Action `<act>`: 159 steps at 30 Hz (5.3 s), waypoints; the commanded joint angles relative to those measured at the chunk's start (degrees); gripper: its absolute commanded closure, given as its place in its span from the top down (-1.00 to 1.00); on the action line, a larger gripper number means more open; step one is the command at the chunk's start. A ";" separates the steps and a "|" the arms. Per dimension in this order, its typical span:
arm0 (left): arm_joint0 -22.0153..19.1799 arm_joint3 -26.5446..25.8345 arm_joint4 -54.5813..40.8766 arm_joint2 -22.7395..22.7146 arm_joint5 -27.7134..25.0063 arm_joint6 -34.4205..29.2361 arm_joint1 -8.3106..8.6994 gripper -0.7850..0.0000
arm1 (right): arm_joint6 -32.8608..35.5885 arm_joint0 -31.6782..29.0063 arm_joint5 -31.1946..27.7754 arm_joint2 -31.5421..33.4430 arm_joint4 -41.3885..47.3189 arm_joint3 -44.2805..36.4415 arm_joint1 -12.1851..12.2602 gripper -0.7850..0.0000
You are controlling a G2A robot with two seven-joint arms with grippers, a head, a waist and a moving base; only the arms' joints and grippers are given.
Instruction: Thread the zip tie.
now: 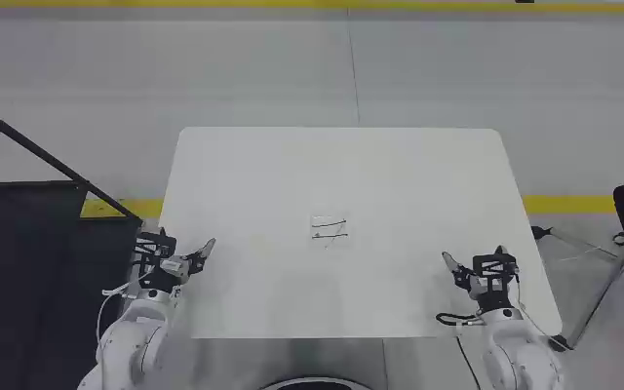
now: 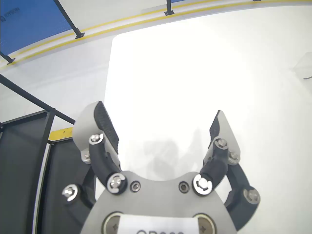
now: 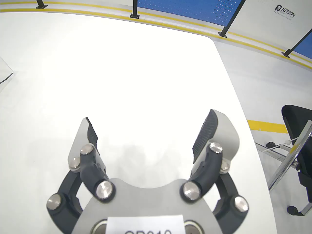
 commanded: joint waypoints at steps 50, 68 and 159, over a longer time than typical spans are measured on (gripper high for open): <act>0.19 -3.48 -6.09 -1.70 -19.01 -1.76 0.57 1.00 | 48.27 27.91 -50.37 -9.65 46.48 16.82 2.76 1.00; -1.71 -1.12 -14.72 -2.35 -24.20 -4.94 0.69 1.00 | 63.14 43.26 -38.65 -23.04 69.17 27.67 2.02 1.00; -2.20 -1.15 -25.14 -3.14 -27.48 -12.23 1.00 1.00 | 63.71 60.31 -16.45 -39.43 74.20 44.79 -2.76 -0.75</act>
